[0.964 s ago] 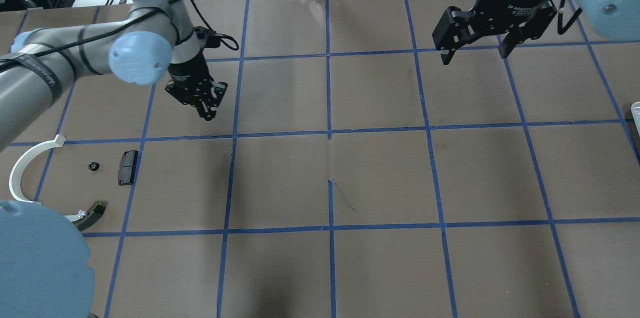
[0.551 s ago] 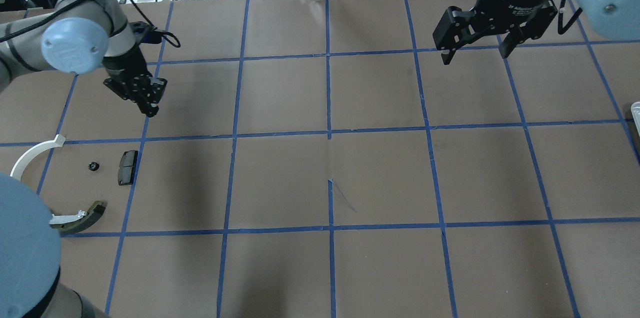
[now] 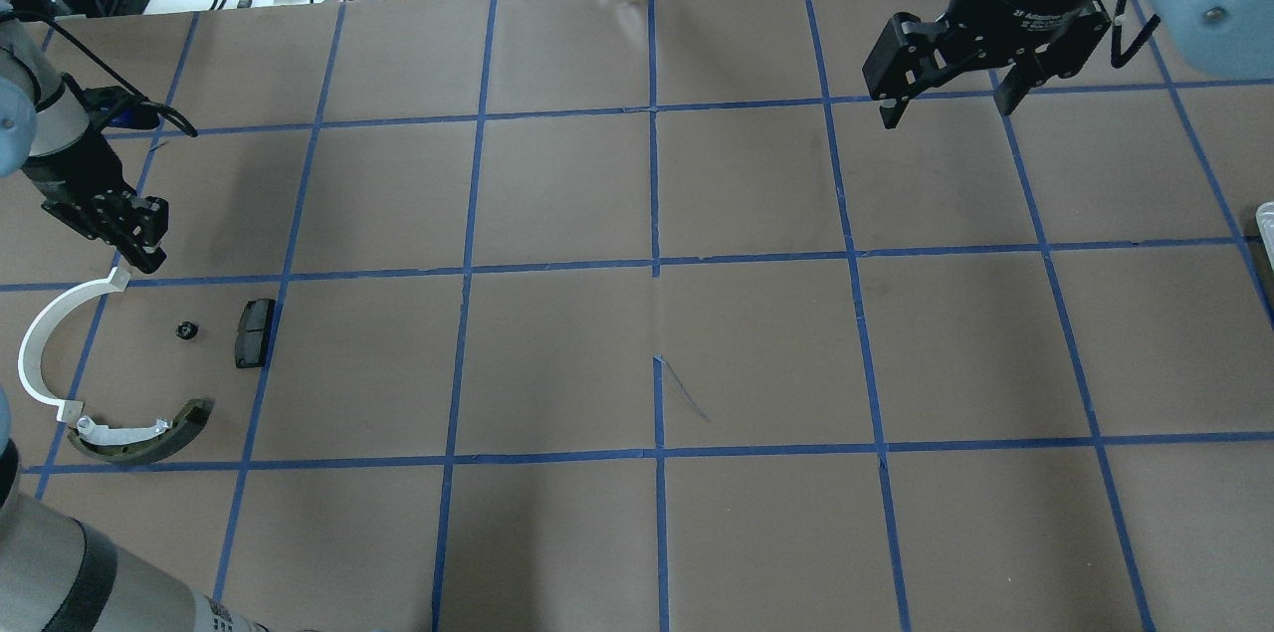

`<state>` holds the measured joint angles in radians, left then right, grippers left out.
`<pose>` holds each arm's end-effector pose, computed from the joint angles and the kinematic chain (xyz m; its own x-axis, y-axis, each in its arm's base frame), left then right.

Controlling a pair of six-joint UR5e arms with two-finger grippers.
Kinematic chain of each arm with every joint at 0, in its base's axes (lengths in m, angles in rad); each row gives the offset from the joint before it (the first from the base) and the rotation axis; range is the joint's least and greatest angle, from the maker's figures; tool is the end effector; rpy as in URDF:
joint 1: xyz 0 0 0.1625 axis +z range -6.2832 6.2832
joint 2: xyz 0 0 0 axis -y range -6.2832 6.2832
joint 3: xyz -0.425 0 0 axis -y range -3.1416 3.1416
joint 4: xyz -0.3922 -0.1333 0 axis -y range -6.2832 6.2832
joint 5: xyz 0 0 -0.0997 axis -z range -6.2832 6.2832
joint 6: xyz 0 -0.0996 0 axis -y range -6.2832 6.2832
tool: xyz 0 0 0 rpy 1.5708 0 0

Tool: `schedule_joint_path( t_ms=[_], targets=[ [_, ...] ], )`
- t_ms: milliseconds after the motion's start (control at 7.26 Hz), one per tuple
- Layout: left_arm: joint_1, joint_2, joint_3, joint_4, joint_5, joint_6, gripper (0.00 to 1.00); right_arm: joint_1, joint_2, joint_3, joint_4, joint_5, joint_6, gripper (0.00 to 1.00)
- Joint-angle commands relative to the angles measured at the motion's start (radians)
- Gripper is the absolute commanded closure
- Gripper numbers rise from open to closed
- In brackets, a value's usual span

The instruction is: Place bearing gear from tray to pile

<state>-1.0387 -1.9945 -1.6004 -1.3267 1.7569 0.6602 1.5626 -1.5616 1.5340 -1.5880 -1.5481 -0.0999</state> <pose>0.2077 -0.5792 0.2617 -0.9887 0.1493 -0.0156 0.1393 0.9513 0.2750 0.1315 -0.5011 0.5033 -0.9955 -0.0925 -0.0181 -0.0916 0.9947 -0.0468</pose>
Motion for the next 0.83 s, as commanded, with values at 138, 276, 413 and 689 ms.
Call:
schedule_joint_path(
  t_ms=[138, 276, 413, 689],
  targets=[
    [0.043, -0.035, -0.016, 0.009, 0.001, 0.015, 1.0, -0.003, 0.0, 0.0, -0.003, -0.001, -0.001, 0.0],
    [0.052, -0.044, -0.019, 0.009, 0.001, 0.015, 1.0, -0.003, 0.0, 0.0, -0.003, 0.0, -0.001, 0.0],
    [0.052, -0.053, -0.021, 0.009, 0.001, 0.015, 1.0, -0.004, 0.0, 0.0, -0.003, 0.002, 0.0, 0.0],
    [0.054, -0.075, -0.021, 0.009, 0.001, 0.012, 1.0, -0.004, 0.0, 0.0, -0.009, 0.002, 0.0, 0.0]
  ],
)
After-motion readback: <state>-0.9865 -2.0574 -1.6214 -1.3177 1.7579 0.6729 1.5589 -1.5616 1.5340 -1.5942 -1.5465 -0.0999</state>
